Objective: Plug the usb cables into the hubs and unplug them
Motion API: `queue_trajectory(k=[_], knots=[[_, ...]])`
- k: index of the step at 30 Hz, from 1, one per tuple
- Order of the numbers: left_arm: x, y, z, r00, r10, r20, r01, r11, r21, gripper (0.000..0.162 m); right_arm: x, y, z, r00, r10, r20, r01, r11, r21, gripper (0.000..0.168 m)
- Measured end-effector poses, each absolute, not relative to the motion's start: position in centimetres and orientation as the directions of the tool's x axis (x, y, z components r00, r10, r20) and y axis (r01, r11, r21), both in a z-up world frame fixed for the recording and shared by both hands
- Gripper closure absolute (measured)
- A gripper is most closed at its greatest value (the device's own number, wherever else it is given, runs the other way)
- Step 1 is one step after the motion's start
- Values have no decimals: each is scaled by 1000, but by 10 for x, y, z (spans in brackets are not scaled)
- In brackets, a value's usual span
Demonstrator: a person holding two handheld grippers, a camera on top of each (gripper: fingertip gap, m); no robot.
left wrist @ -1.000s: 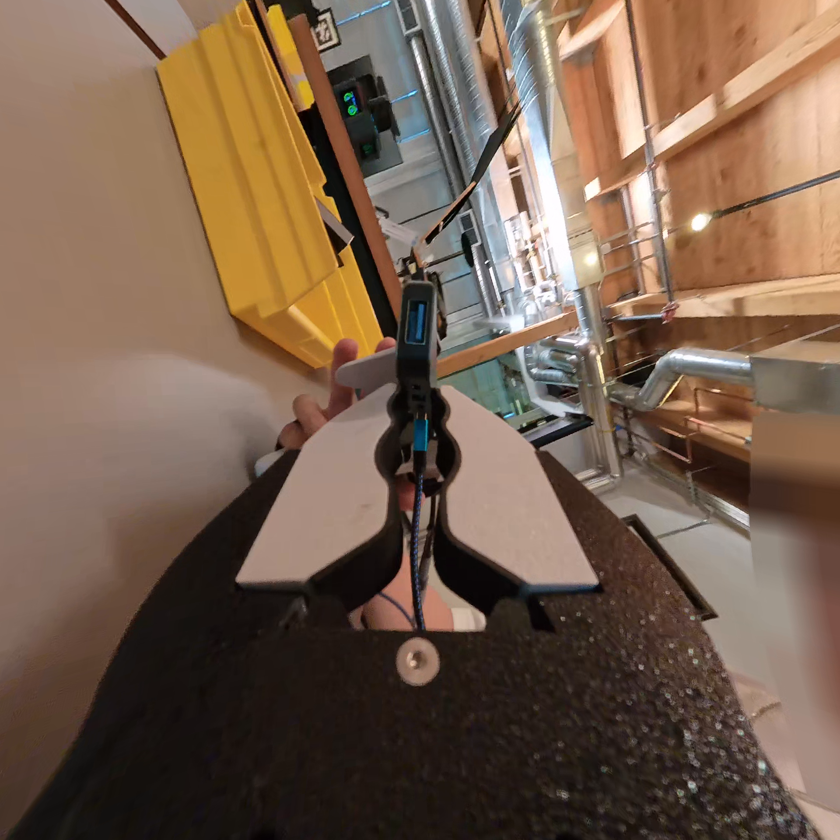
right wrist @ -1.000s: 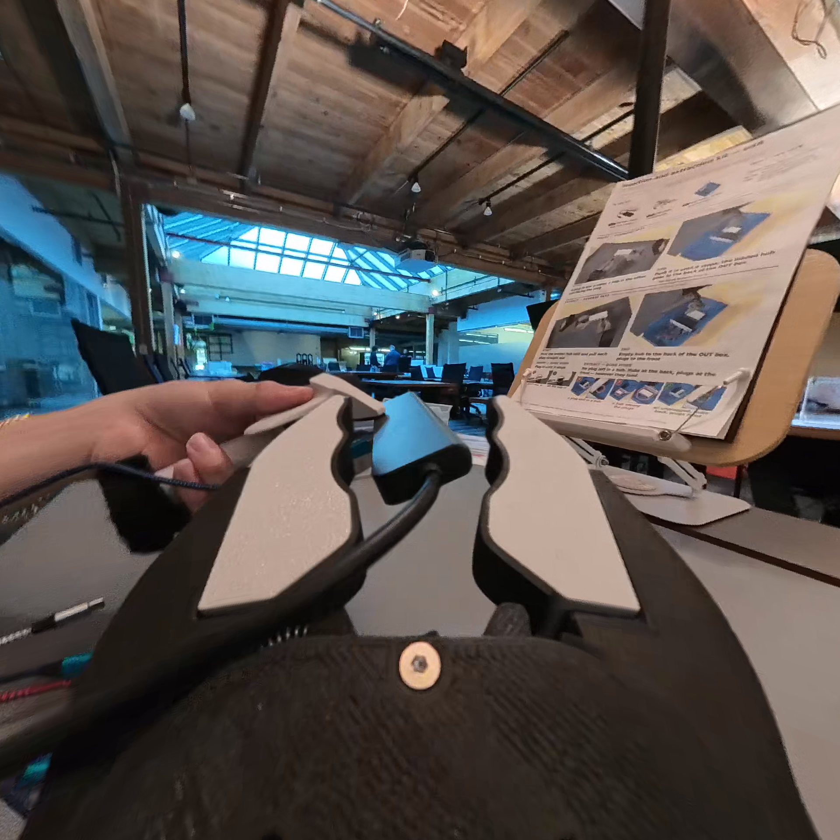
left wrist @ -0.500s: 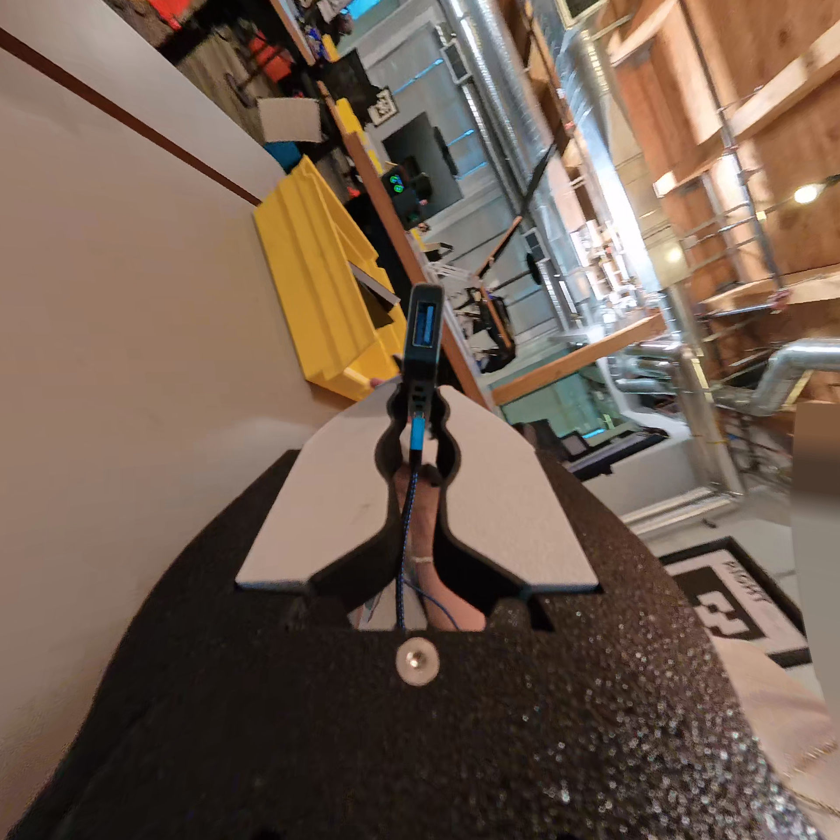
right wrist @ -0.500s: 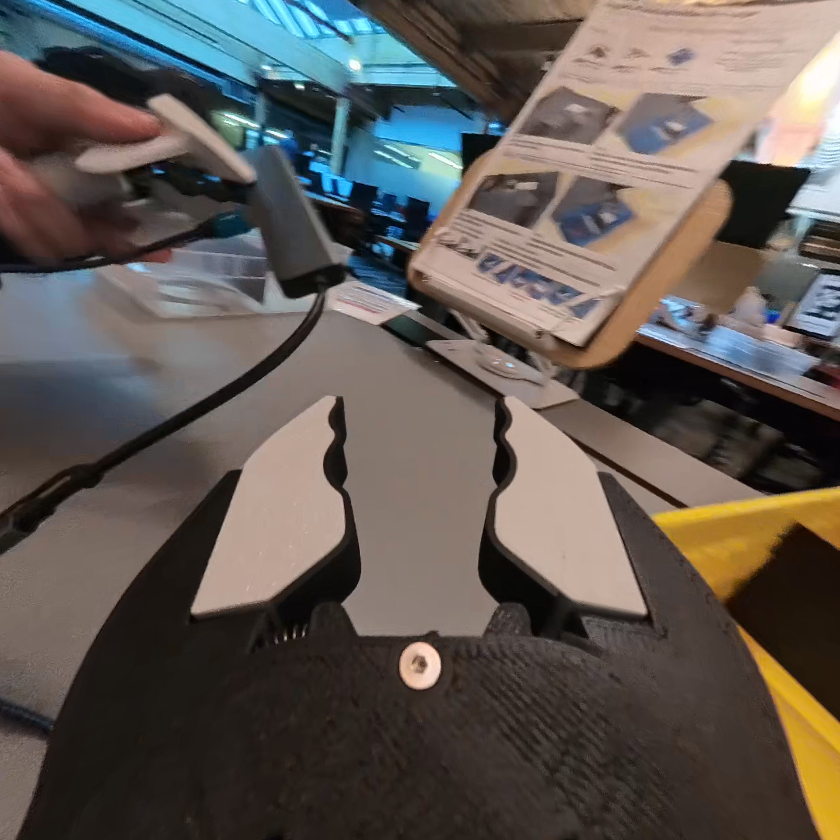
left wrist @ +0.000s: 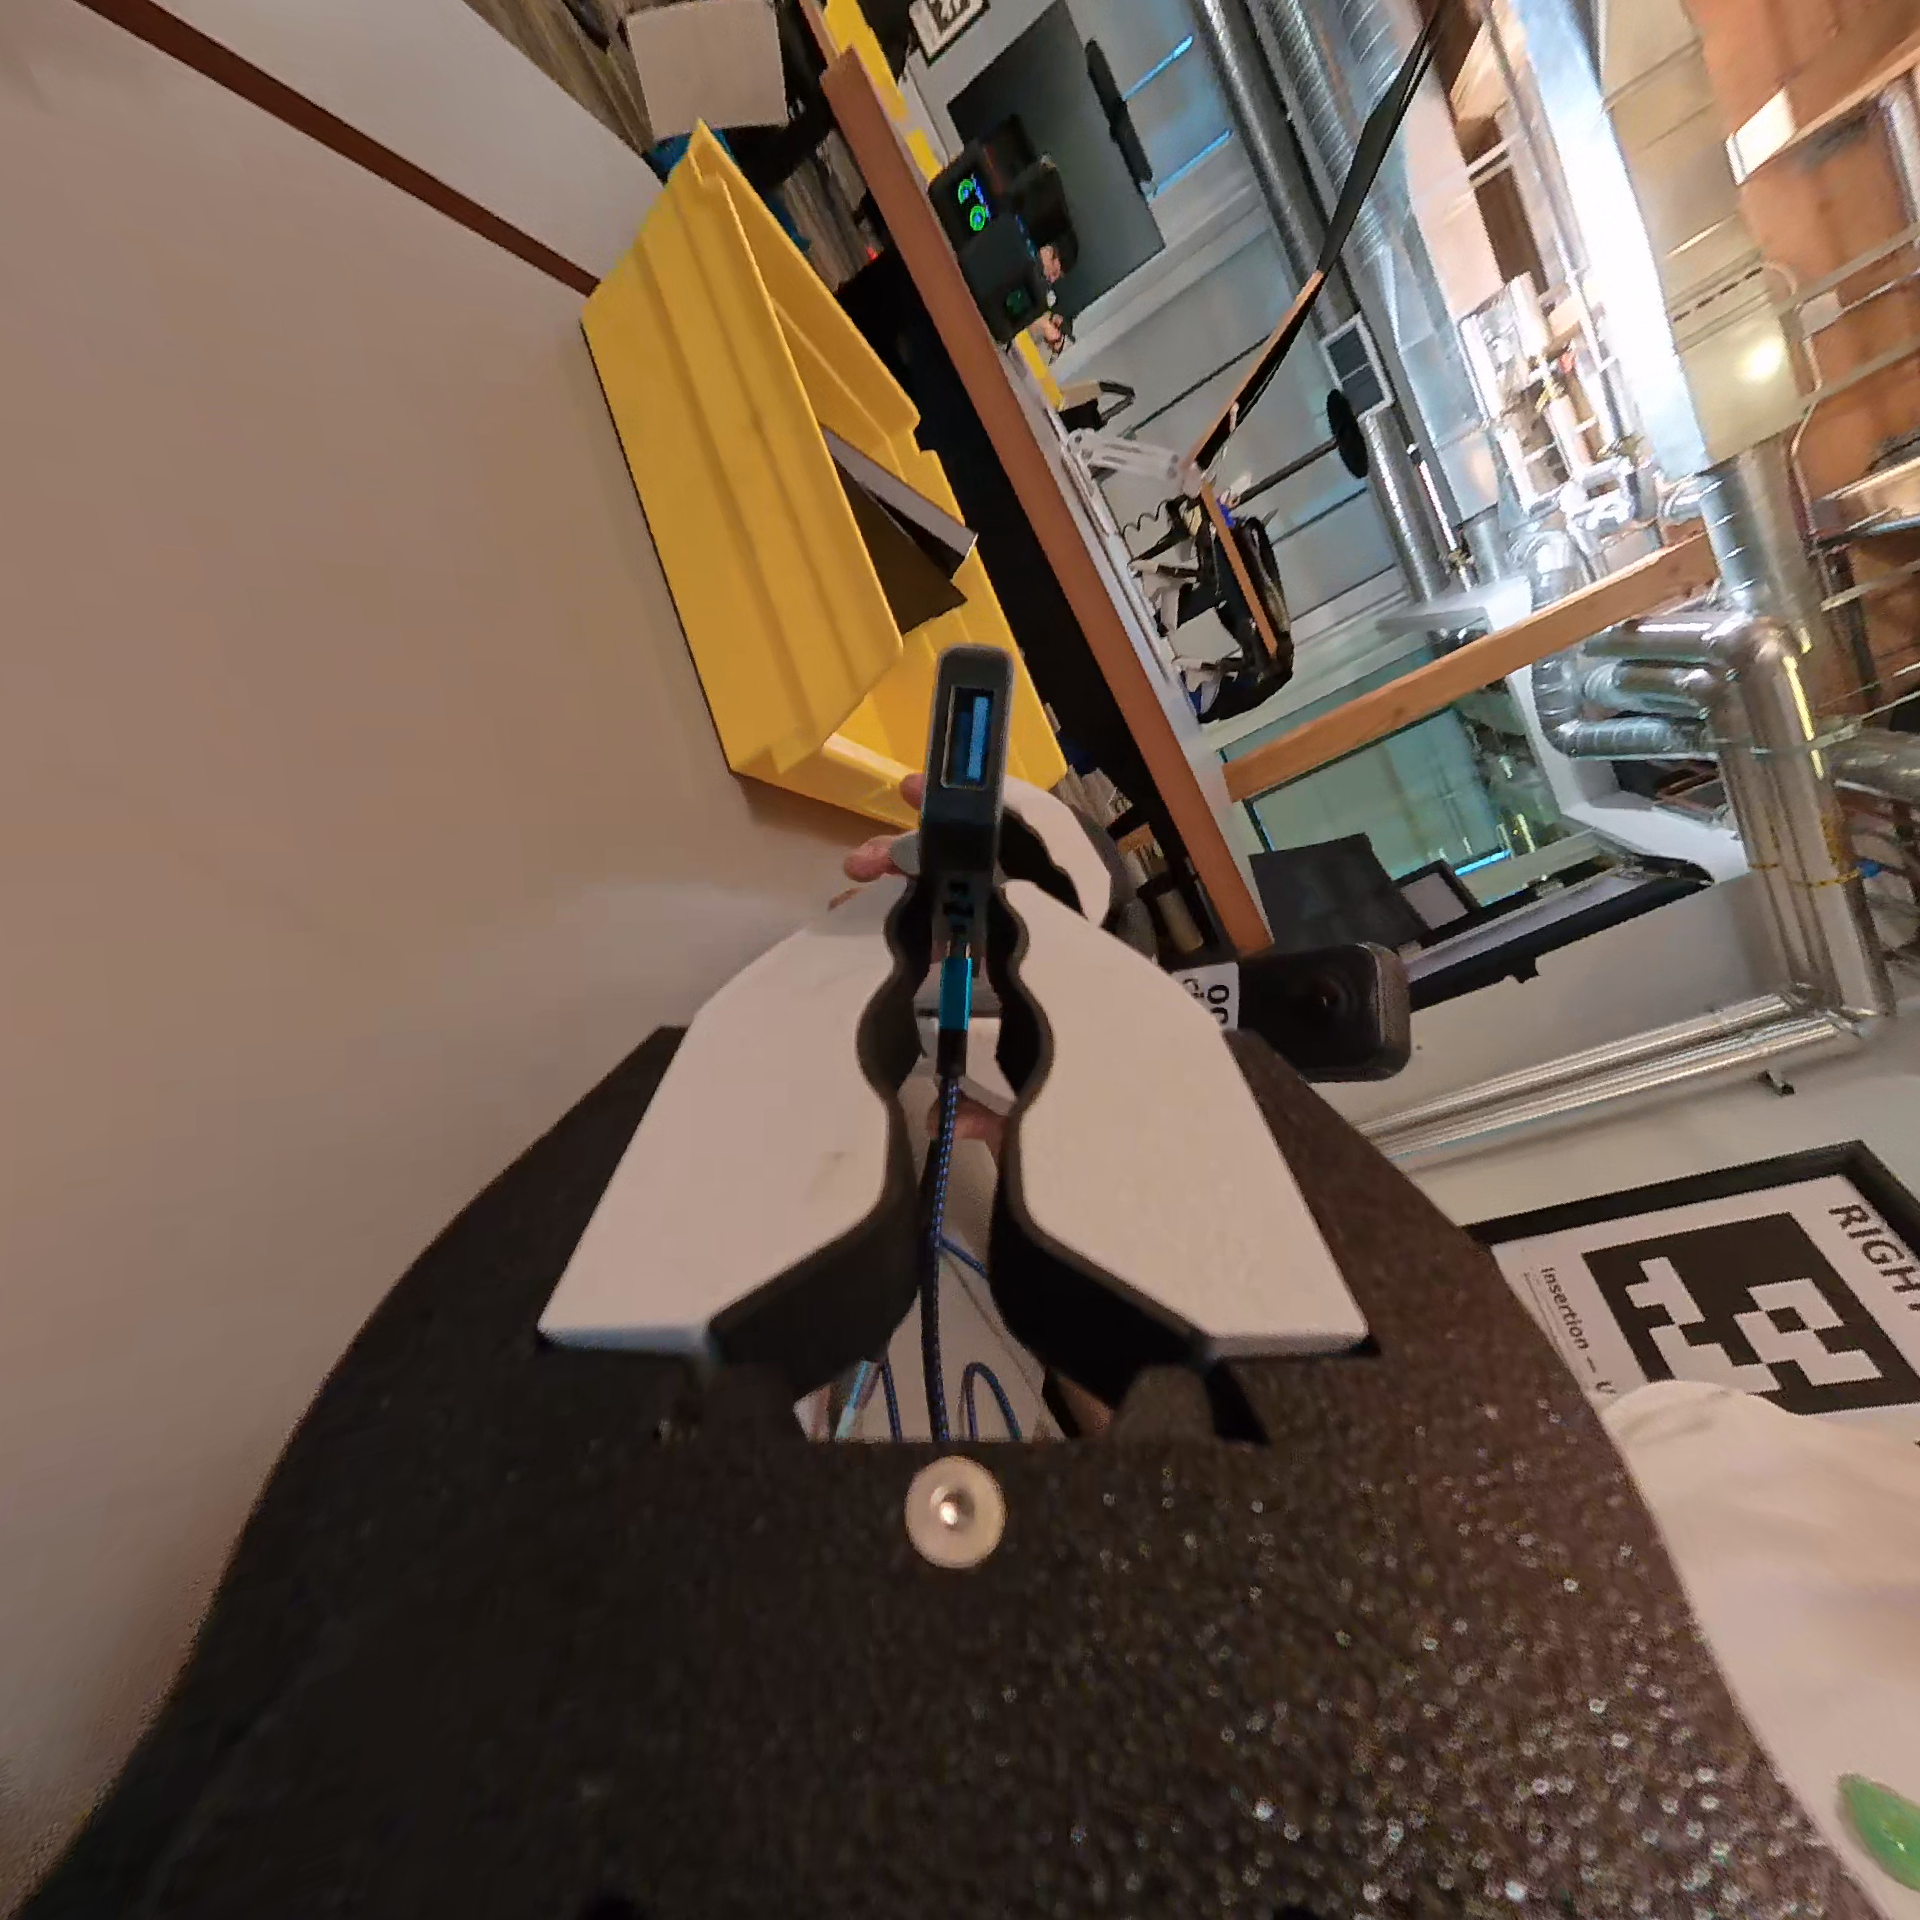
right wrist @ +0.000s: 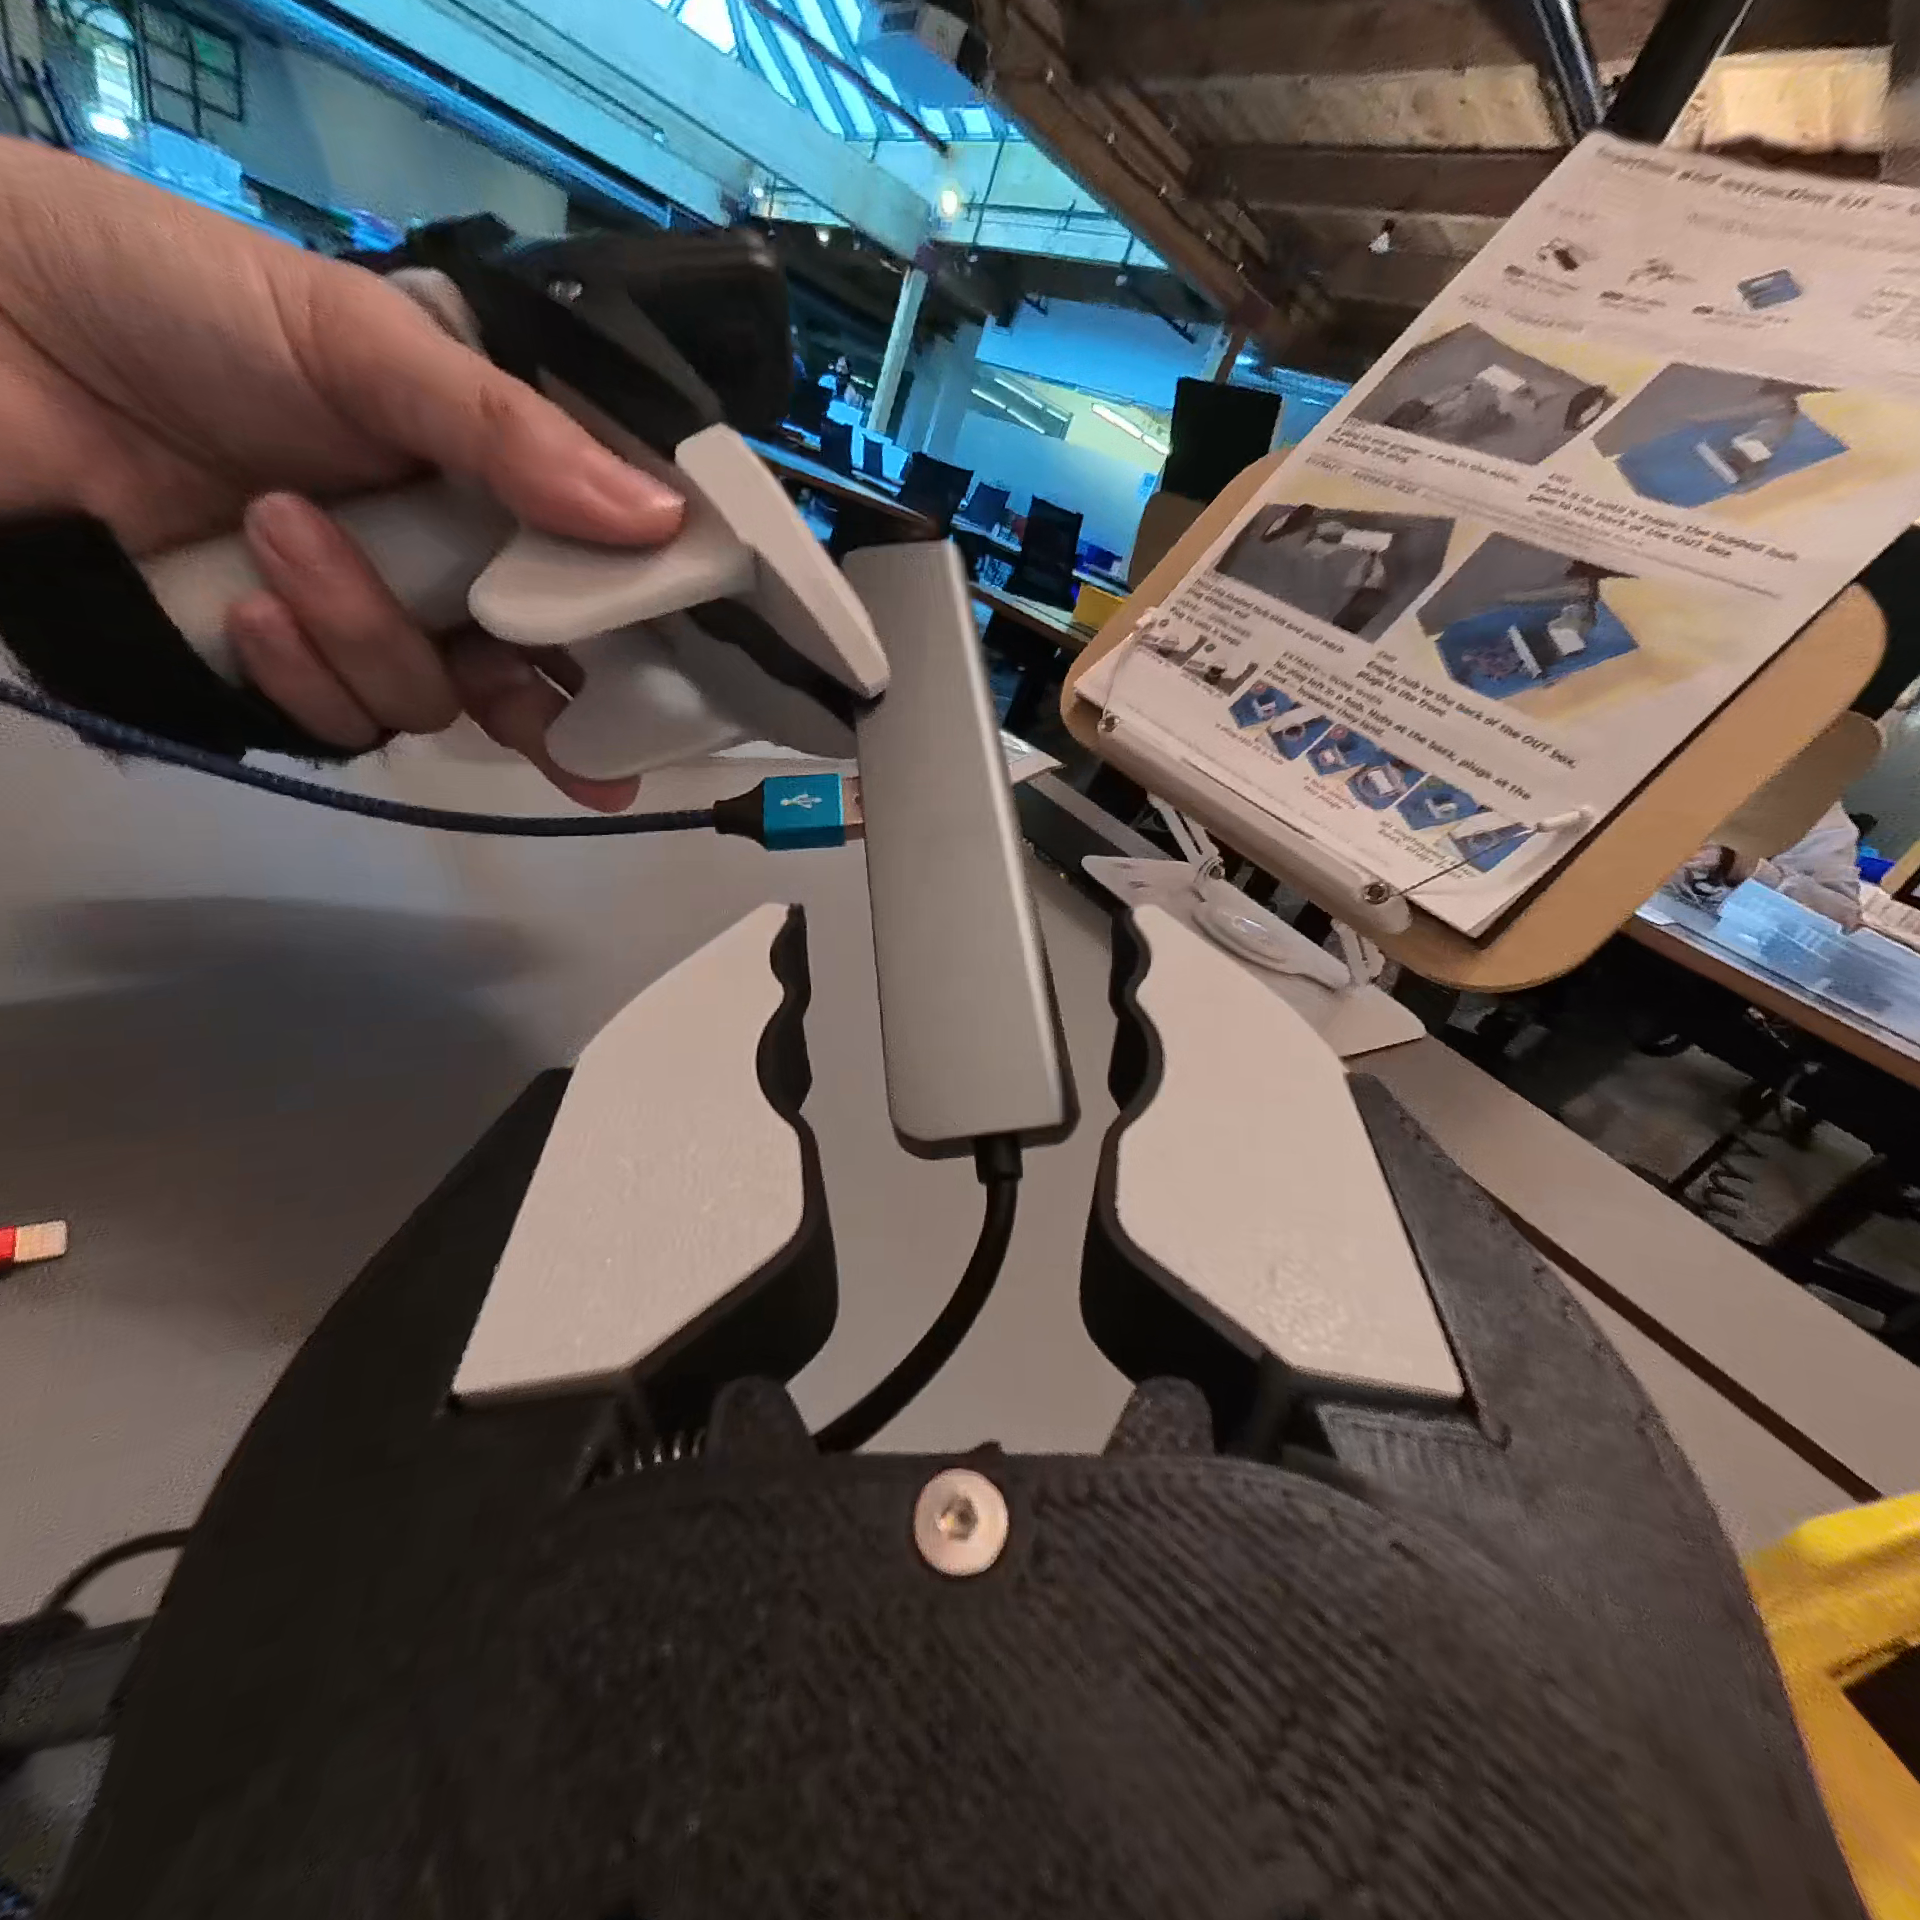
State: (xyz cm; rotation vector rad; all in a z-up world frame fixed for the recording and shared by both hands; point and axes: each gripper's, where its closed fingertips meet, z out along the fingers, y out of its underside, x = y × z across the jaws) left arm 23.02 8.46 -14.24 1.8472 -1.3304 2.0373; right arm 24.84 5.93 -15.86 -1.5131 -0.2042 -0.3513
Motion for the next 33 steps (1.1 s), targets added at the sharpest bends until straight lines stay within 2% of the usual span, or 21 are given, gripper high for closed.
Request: queue_trajectory(k=[5, 16, 19, 21, 22, 24, 26, 33], knots=[[232, 79, -150, -256, -527, 810, -604, -568, -560, 153, 244, 61, -161, 942, -78, 325, 330, 62, -942, 137], [239, 81, -151, -287, -656, 698, -587, -455, -670, 152, 249, 69, -176, 986, -102, 130, 129, -13, -992, 138], [237, 76, -158, -325, -759, 564, -578, -313, -754, 131, 256, 67, -176, 984, -148, 99, 100, -1, -995, 138], [231, 75, -177, -312, -837, 450, -630, -173, -757, 122, 262, 64, -175, 978, -180, 102, 103, -5, -995, 138], [229, 74, -184, -309, -861, 403, -646, -121, -754, 129, 266, 62, -176, 972, -205, 114, 114, -13, -993, 138], [228, 67, -183, -348, -865, 361, -617, -79, -783, 152, 267, 62, -179, 964, -217, 157, 149, -51, -988, 138], [228, 64, -183, -347, -869, 352, -613, -73, -787, 157, 266, 63, -176, 961, -228, 159, 155, -36, -987, 138], [226, 65, -191, -324, -869, 373, -664, -72, -744, 159, 266, 64, -183, 954, -218, 208, 192, -94, -977, 138]])
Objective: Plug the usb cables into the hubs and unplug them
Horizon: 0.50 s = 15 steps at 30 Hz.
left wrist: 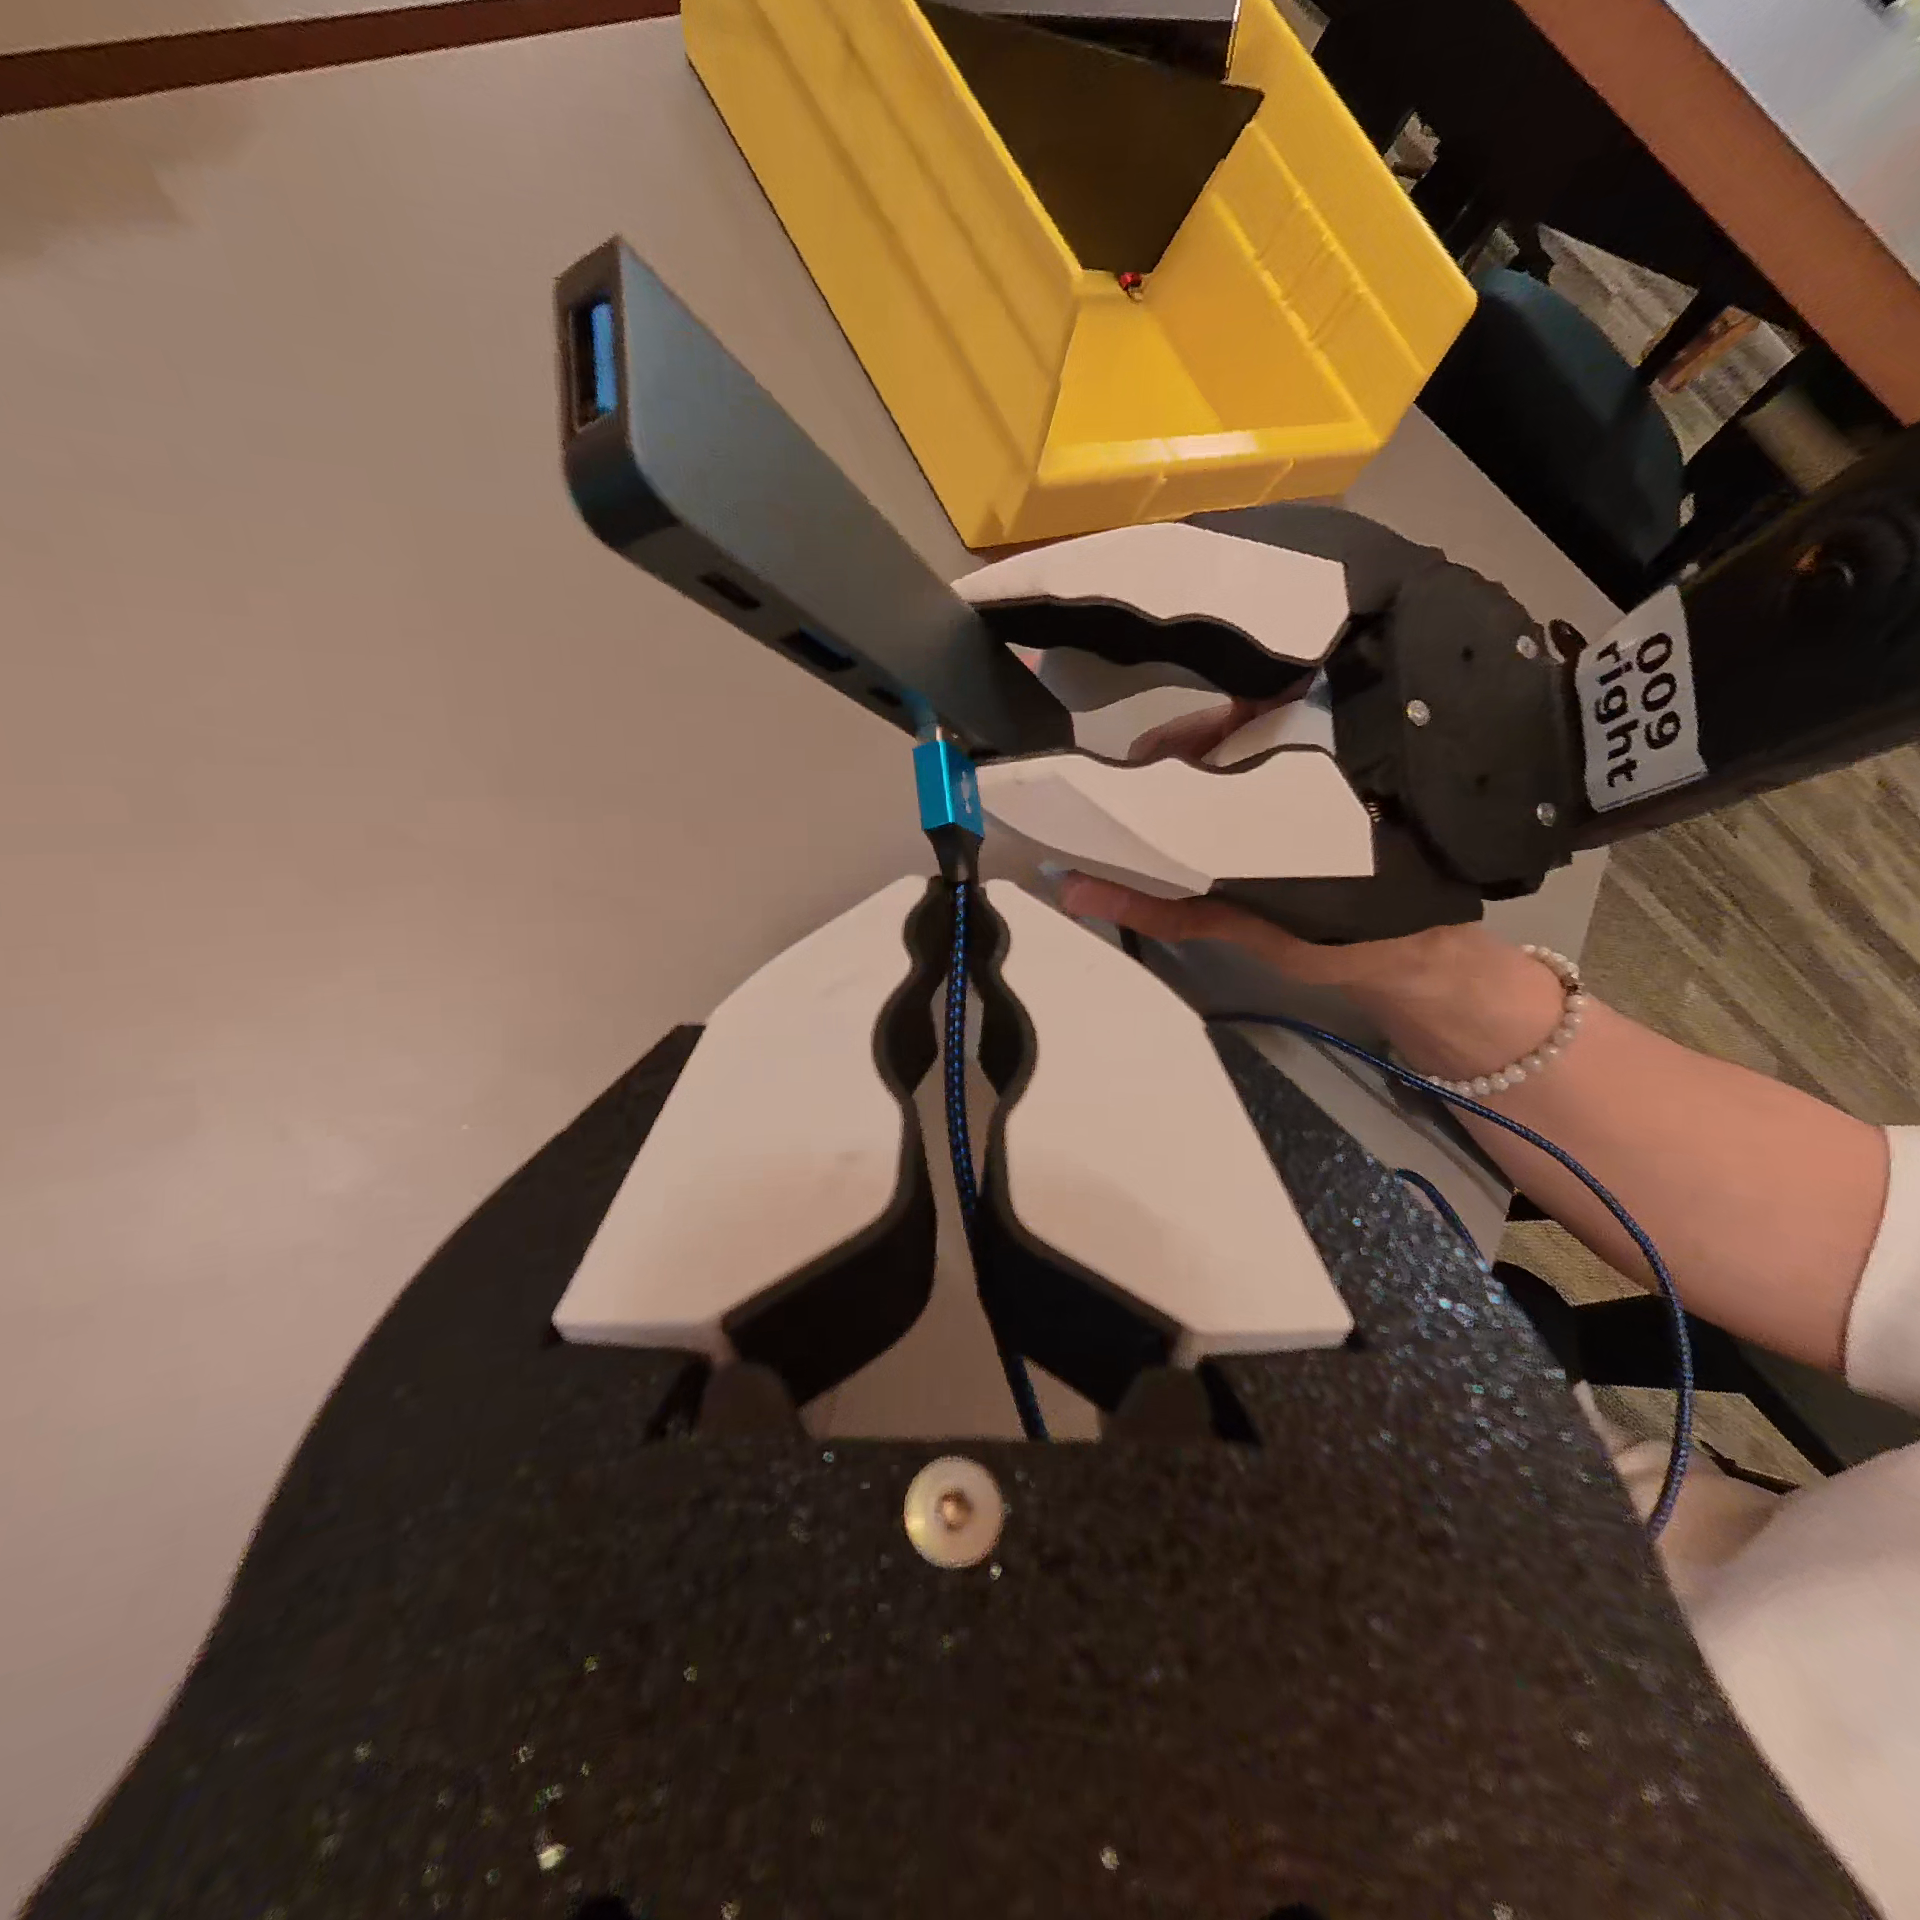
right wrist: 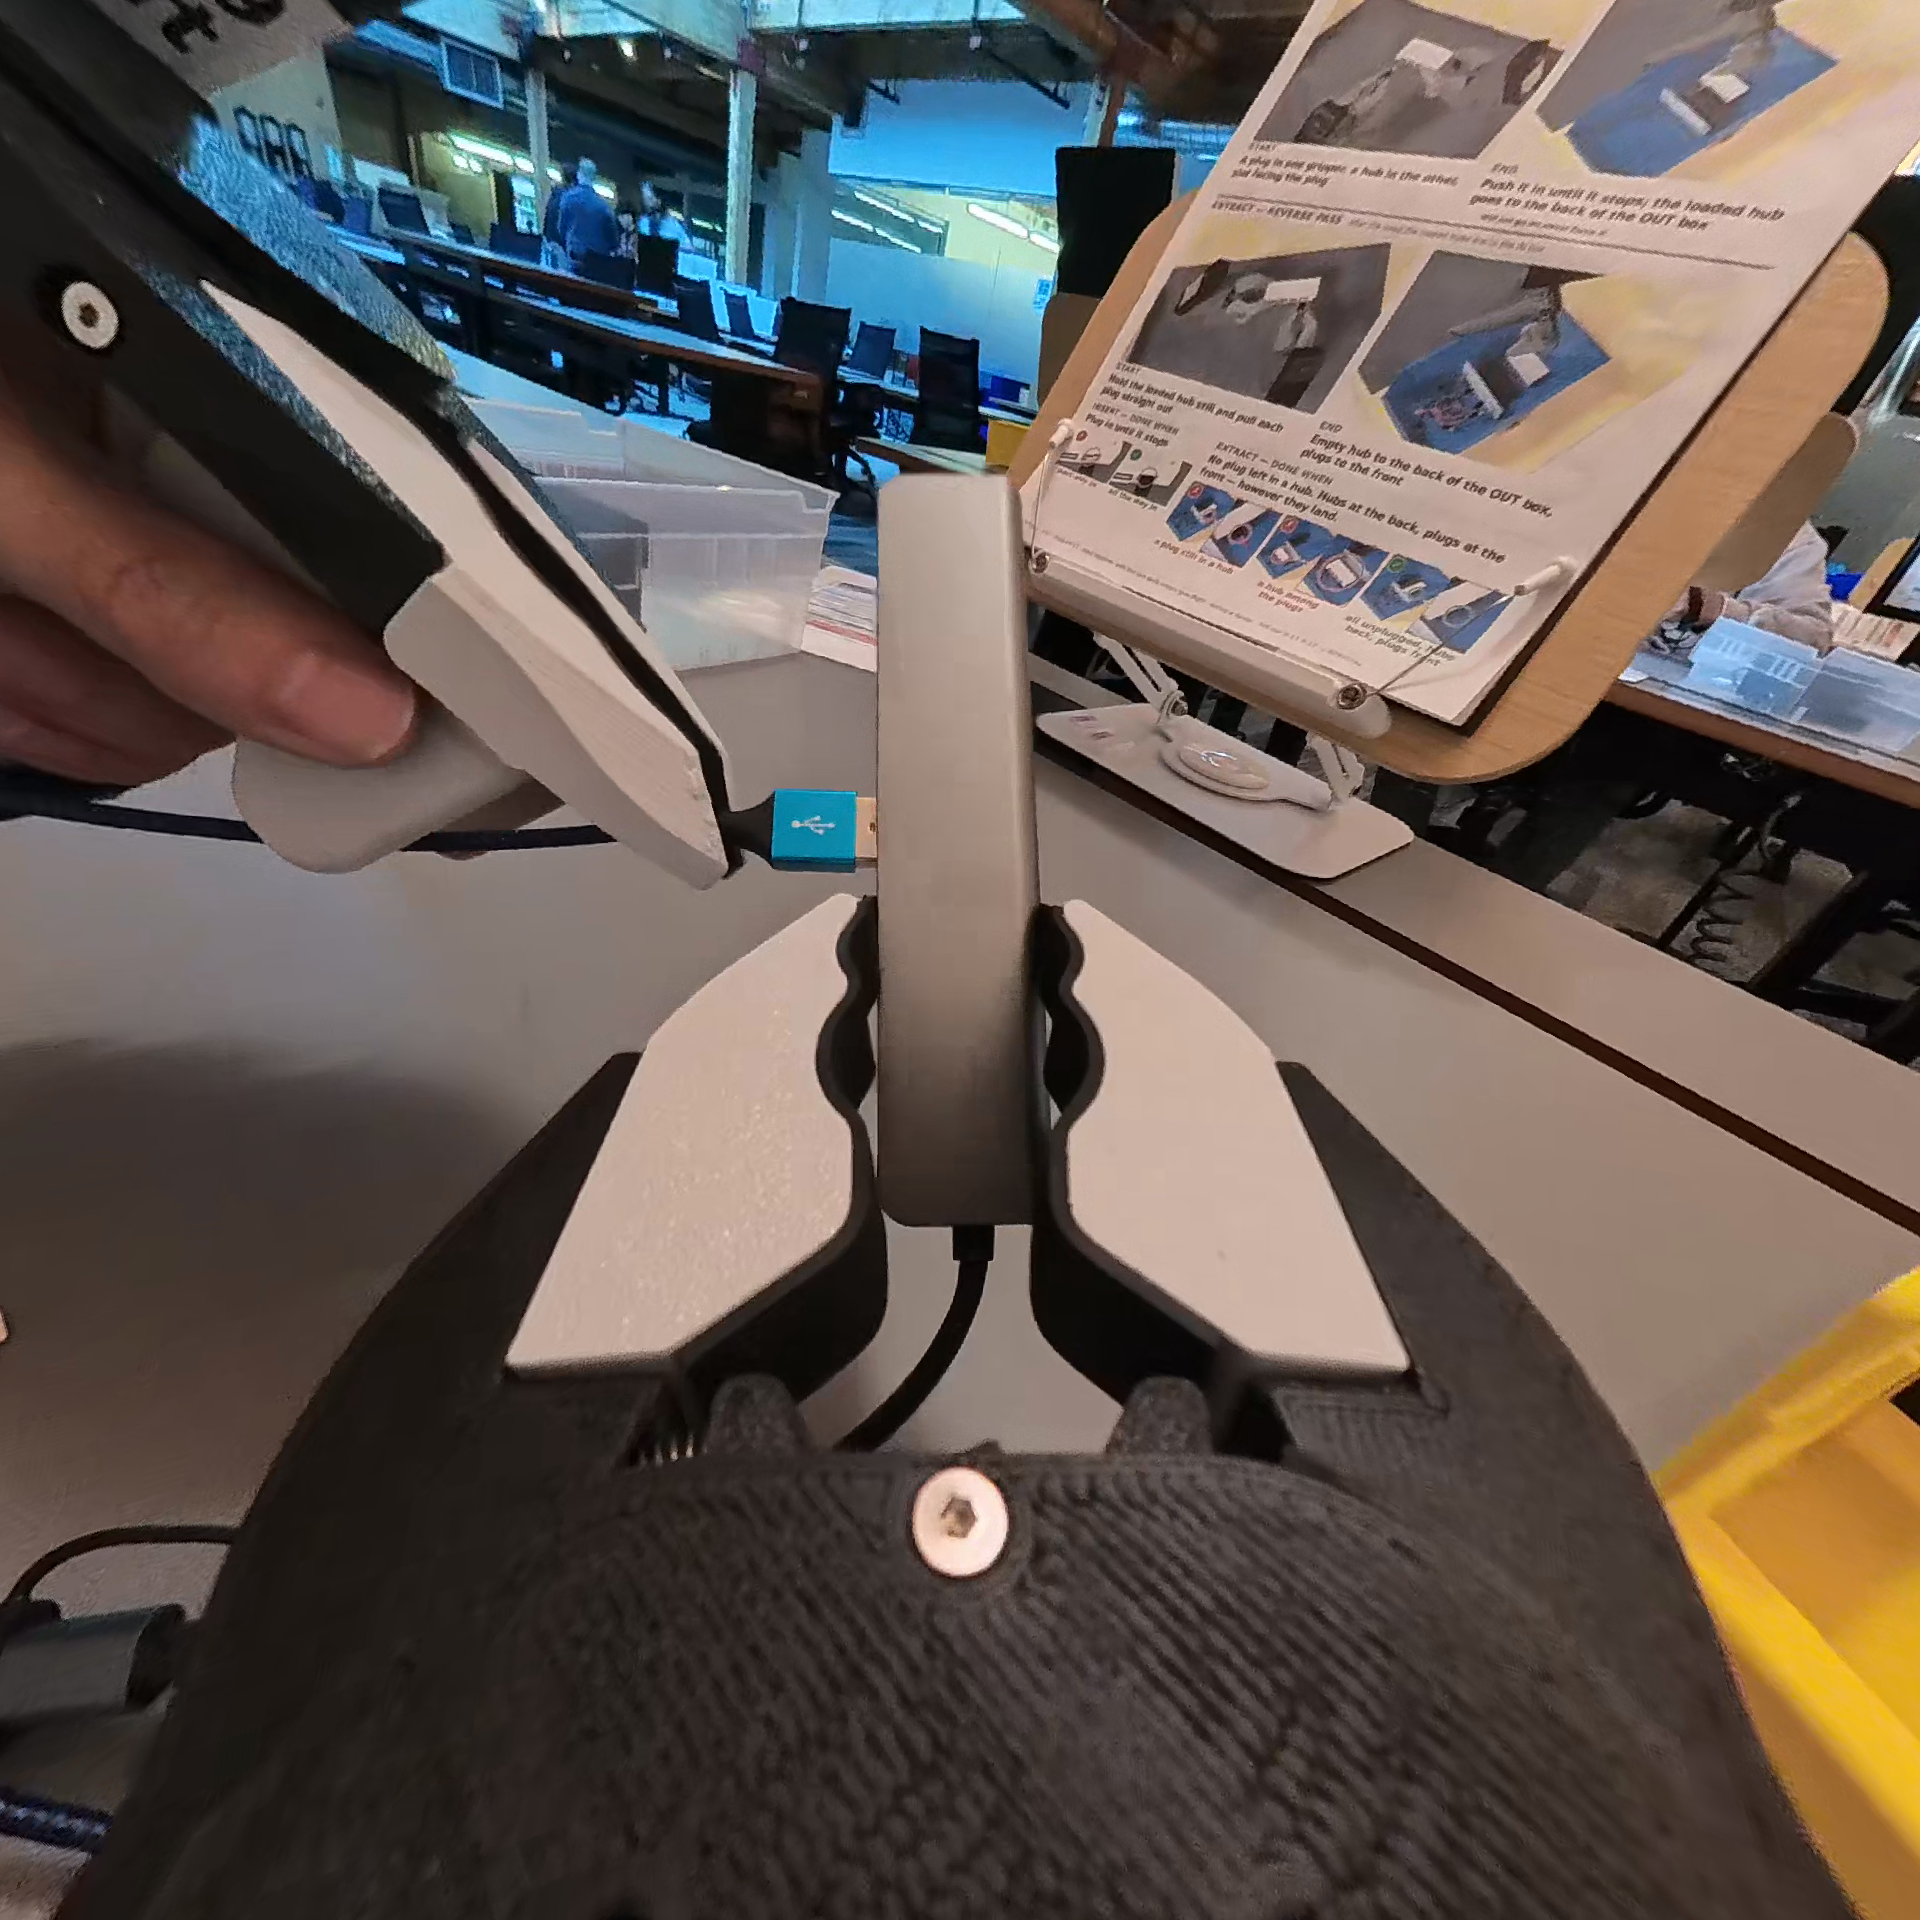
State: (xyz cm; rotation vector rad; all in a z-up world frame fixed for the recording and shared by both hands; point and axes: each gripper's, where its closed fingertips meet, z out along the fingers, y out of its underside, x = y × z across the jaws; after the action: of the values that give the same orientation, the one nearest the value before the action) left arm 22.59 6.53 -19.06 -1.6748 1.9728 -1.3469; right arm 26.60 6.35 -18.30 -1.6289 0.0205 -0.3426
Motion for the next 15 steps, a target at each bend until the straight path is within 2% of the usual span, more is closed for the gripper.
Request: queue_trajectory(k=[15], knots=[[225, 66, -200, -294, -882, 367, -672, -82, -736, 159, 267, 66, -193, 936, -231, 267, 231, -170, -958, 138]])
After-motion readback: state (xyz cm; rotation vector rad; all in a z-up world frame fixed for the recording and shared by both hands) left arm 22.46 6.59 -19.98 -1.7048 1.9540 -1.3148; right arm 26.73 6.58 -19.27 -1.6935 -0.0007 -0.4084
